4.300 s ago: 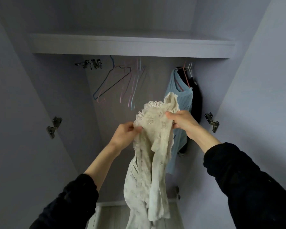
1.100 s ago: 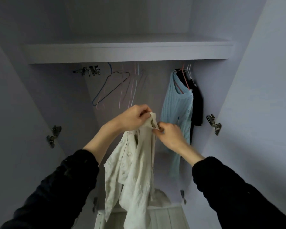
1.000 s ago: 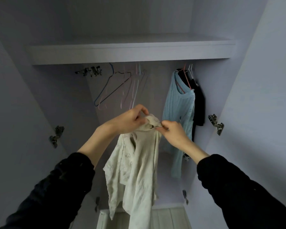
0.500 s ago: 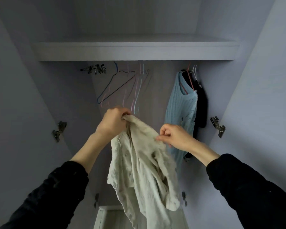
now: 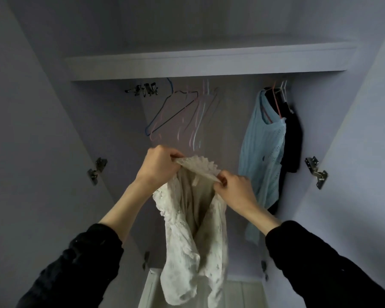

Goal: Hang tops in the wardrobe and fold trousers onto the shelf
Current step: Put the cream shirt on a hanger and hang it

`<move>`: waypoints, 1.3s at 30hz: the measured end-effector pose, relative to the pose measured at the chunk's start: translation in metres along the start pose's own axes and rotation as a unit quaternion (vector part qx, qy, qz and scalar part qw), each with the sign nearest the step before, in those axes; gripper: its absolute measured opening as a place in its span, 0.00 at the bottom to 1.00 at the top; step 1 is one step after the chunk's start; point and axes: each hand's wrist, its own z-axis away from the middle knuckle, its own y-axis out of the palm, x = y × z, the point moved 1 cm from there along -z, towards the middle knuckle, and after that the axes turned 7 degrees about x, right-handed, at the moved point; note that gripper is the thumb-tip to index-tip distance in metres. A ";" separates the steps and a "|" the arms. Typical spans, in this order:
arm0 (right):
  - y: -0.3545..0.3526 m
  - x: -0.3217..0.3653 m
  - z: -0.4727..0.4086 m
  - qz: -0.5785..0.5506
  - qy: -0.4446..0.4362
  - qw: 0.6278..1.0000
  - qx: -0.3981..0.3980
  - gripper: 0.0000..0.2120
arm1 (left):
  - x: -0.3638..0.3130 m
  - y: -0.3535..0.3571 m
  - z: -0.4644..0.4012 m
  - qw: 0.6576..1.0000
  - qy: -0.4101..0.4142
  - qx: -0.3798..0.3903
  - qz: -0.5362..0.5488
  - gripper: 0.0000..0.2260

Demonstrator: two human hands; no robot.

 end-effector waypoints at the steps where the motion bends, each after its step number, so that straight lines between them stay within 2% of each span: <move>1: -0.002 -0.001 -0.003 0.010 0.007 1.000 -0.022 0.04 | 0.007 0.002 0.002 1.000 -0.006 -0.007 -0.003 0.09; 4: -0.003 -0.003 -0.020 0.003 0.033 0.997 -0.068 0.03 | 0.027 0.011 0.005 0.999 -0.011 -0.032 -0.029 0.10; 6: 0.004 -0.001 -0.031 0.051 0.010 0.991 -0.120 0.02 | 0.041 0.015 0.001 0.996 0.001 -0.073 -0.050 0.09; 8: 0.011 0.001 -0.039 0.109 -0.022 0.980 -0.165 0.08 | 0.054 0.018 -0.005 0.987 0.029 -0.119 -0.104 0.08; 10: 0.022 0.005 -0.054 0.175 -0.033 0.971 -0.162 0.13 | 0.070 0.020 -0.017 0.977 0.052 -0.151 -0.142 0.07; 14: 0.038 0.004 -0.086 0.245 0.014 0.960 -0.136 0.18 | 0.101 0.021 -0.037 0.974 0.063 -0.142 -0.165 0.06; 17: 0.041 0.001 -0.105 0.233 0.027 0.963 -0.130 0.15 | 0.122 0.018 -0.052 0.976 0.030 -0.133 -0.170 0.02; 19: 0.034 0.004 -0.116 0.176 0.026 0.977 -0.118 0.09 | 0.129 0.017 -0.065 0.980 0.011 -0.095 -0.176 0.03; 20: 0.029 0.005 -0.120 0.145 0.044 0.985 -0.079 0.08 | 0.131 0.016 -0.072 0.986 -0.007 -0.055 -0.159 0.03; 22: 0.027 0.002 -0.126 0.111 0.089 0.990 0.011 0.10 | 0.137 0.018 -0.082 0.994 -0.072 0.056 -0.067 0.06; 24: 0.026 -0.006 -0.132 0.067 0.125 0.988 0.068 0.10 | 0.143 0.021 -0.091 0.980 -0.121 0.155 0.035 0.08; 26: 0.024 -0.014 -0.143 0.009 0.143 0.981 0.128 0.10 | 0.143 0.019 -0.096 0.962 -0.134 0.203 0.126 0.08; 28: 0.022 -0.018 -0.156 -0.115 0.155 0.951 0.241 0.17 | 0.137 0.012 -0.099 0.942 -0.153 0.216 0.205 0.05; 30: 0.019 -0.019 -0.169 -0.278 0.183 0.890 0.310 0.24 | 0.126 0.004 -0.105 0.924 -0.167 0.218 0.266 0.04; 31: 0.019 -0.019 -0.177 -0.337 0.194 0.872 0.299 0.25 | 0.120 -0.001 -0.106 0.918 -0.170 0.220 0.283 0.04; 35: 0.023 -0.019 -0.224 -0.496 0.238 0.828 0.113 0.19 | 0.106 -0.015 -0.114 0.920 -0.170 0.228 0.268 0.04; 37: 0.025 -0.013 -0.244 -0.527 0.242 0.809 0.097 0.10 | 0.105 -0.021 -0.115 0.921 -0.181 0.213 0.271 0.04; 39: 0.027 -0.011 -0.255 -0.523 0.253 0.809 0.085 0.03 | 0.105 -0.026 -0.114 0.920 -0.187 0.202 0.279 0.05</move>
